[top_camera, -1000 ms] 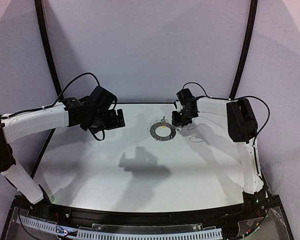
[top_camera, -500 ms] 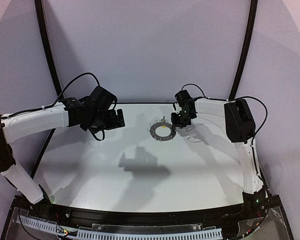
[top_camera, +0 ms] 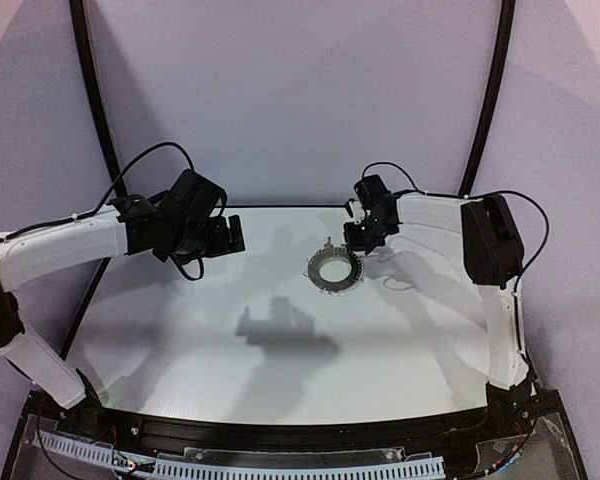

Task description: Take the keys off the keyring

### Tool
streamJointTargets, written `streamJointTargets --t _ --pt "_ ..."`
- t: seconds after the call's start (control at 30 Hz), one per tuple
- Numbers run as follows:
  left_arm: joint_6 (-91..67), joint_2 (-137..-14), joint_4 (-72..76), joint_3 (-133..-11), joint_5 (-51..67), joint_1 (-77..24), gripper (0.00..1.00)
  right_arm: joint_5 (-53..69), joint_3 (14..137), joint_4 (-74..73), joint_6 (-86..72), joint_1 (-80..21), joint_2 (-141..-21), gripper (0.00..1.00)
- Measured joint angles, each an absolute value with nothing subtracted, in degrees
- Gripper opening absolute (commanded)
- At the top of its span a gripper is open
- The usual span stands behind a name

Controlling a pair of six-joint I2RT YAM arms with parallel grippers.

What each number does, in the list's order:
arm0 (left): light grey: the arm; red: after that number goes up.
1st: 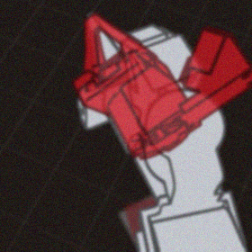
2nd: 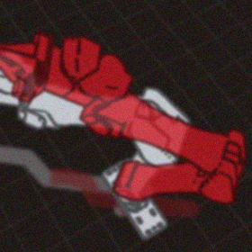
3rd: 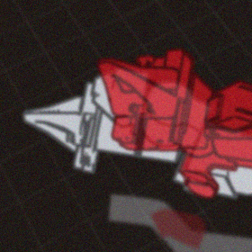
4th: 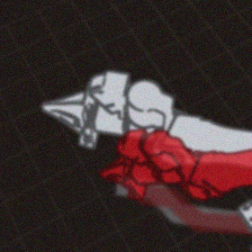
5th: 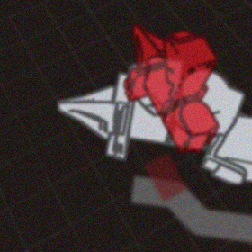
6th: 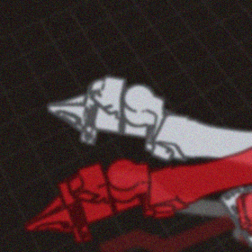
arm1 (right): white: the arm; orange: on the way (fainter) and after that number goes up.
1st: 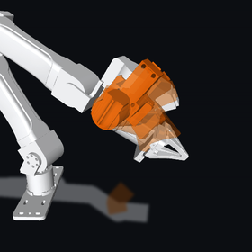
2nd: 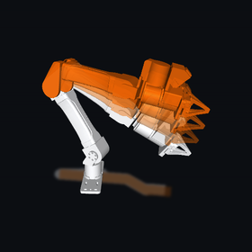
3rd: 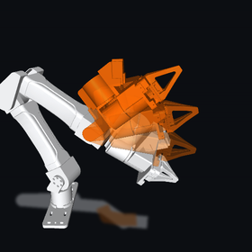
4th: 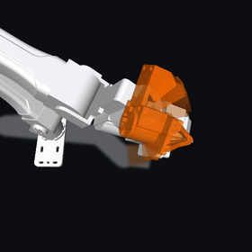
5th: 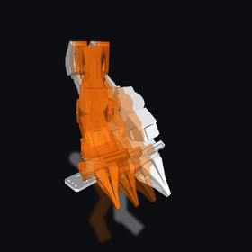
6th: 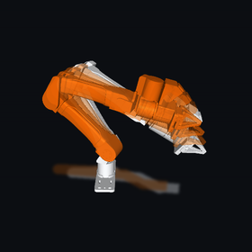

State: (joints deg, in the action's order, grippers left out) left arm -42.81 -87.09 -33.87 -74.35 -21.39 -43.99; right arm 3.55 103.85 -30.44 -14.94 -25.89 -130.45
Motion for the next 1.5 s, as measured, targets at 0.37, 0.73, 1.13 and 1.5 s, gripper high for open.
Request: streamJointTargets --t 0.37,0.73,1.13,1.5 --pt "-35.29 -80.09 -24.97 -67.68 -8.36 -43.88 1.0 14.79 86.63 -28.18 -2.22 -32.62 -100.64 0.0" --pt "-28.49 -79.18 -6.87 -61.89 29.04 -43.81 1.0 30.7 82.48 -36.14 12.75 -40.8 -89.08 0.0" --pt "-23.31 -86.76 -5.69 -66.39 47.97 -45.74 0.73 42.5 82.52 -44.23 23.2 -45.15 -86.96 0.0" --pt "-14.0 -87.42 -7.27 -69.54 57.95 -48.42 0.56 49.56 87.22 -50.46 28.05 -47.03 -84.95 0.0"
